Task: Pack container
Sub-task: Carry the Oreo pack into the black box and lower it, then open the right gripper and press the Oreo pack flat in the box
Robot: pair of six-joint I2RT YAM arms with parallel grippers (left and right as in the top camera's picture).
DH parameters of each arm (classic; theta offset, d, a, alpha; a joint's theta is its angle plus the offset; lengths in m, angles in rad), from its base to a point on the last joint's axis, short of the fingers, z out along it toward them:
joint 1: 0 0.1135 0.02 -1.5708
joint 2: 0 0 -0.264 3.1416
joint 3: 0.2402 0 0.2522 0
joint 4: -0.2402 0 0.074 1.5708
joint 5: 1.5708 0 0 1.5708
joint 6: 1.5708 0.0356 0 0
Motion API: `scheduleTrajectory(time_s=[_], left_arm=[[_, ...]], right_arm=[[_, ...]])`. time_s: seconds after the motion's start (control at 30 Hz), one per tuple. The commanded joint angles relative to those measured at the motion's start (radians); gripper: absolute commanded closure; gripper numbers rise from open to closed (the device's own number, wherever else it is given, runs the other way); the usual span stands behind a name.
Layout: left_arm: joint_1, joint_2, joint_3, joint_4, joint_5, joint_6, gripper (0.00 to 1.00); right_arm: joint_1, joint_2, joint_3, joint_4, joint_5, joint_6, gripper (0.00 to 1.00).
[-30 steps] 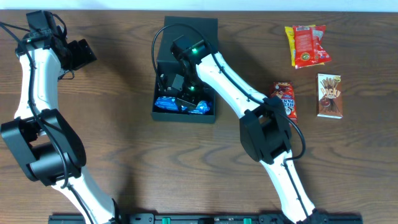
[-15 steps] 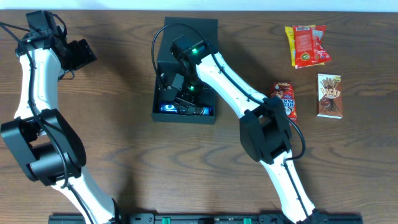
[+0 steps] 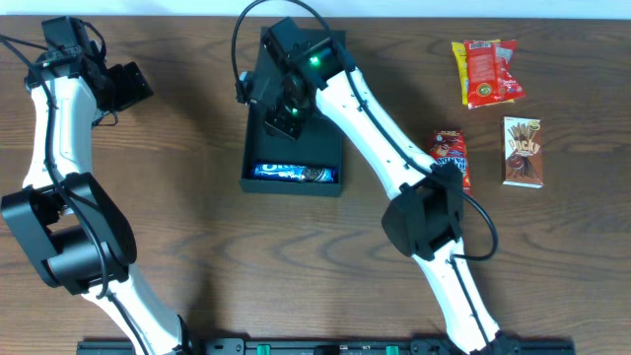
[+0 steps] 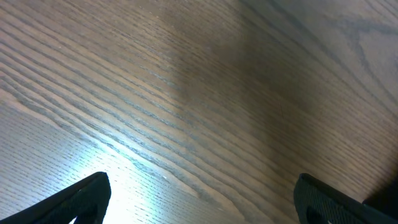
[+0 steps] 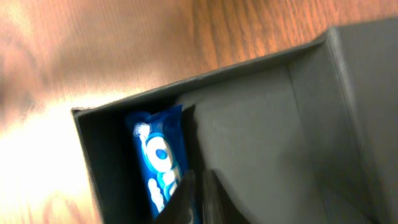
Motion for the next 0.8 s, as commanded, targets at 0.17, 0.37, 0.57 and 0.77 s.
scheduleTrajectory(time_s=[0.17,0.37,0.57,0.77], left_arm=[[0.002,0.010,-0.006,-0.007,0.004,0.021,0.05],[0.001,0.010,-0.006,-0.007,0.004,0.021,0.05],[0.001,0.010,-0.006,-0.005,0.004,0.022,0.05],[0.001,0.010,-0.006,-0.002,0.003,0.022,0.05]], right_arm=[[-0.005,0.003,-0.198,0.124,0.072,0.134,0.99],[-0.006,0.003,-0.270,0.161,0.079,0.143,0.98],[-0.002,0.004,-0.328,0.146,0.078,0.147,0.99],[0.002,0.004,-0.328,0.103,0.078,0.147,0.99]])
